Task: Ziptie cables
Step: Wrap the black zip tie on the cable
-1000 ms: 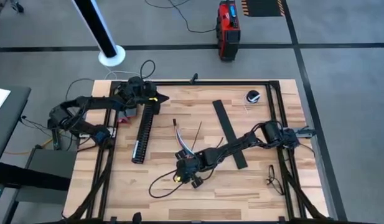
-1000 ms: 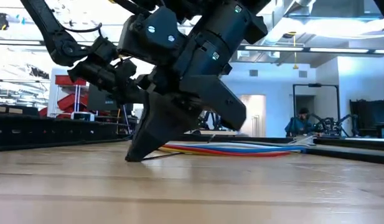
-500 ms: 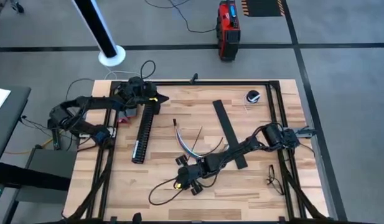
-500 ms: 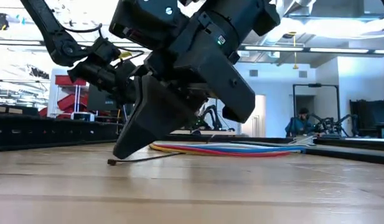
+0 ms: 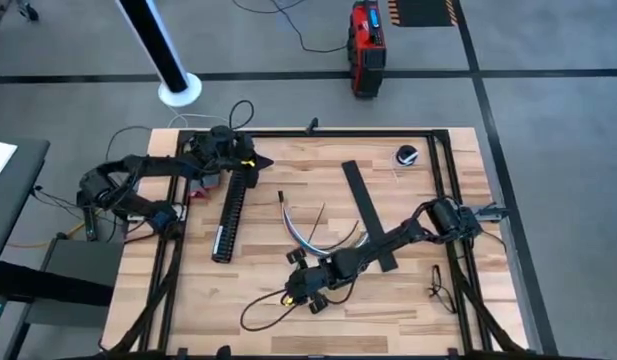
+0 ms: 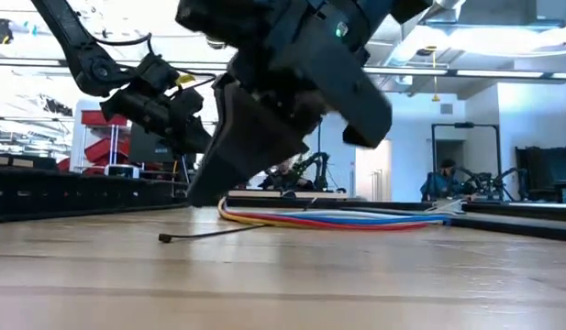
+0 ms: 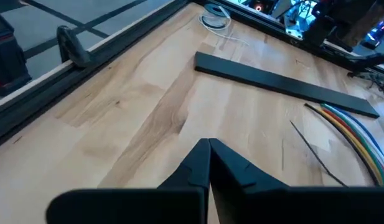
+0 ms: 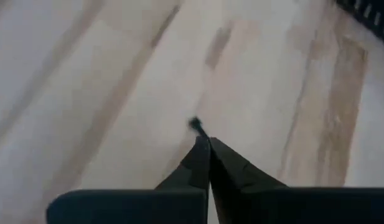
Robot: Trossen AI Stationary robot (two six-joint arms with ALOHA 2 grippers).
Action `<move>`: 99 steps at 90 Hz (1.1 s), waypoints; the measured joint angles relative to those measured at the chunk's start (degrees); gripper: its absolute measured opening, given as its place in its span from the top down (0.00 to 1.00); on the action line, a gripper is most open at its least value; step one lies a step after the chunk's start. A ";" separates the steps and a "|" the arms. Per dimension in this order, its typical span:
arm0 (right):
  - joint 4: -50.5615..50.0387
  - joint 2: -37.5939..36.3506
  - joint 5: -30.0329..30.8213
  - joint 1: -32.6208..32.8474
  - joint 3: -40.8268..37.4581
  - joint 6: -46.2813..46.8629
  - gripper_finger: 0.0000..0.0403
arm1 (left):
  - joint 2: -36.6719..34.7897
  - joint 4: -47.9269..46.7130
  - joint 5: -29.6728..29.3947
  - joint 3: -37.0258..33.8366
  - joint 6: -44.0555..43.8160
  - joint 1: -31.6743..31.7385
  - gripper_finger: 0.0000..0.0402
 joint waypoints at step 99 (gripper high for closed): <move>5.69 4.33 -8.28 -2.95 0.07 3.61 0.86 | -0.04 -1.14 -0.09 -0.02 -0.02 0.02 1.00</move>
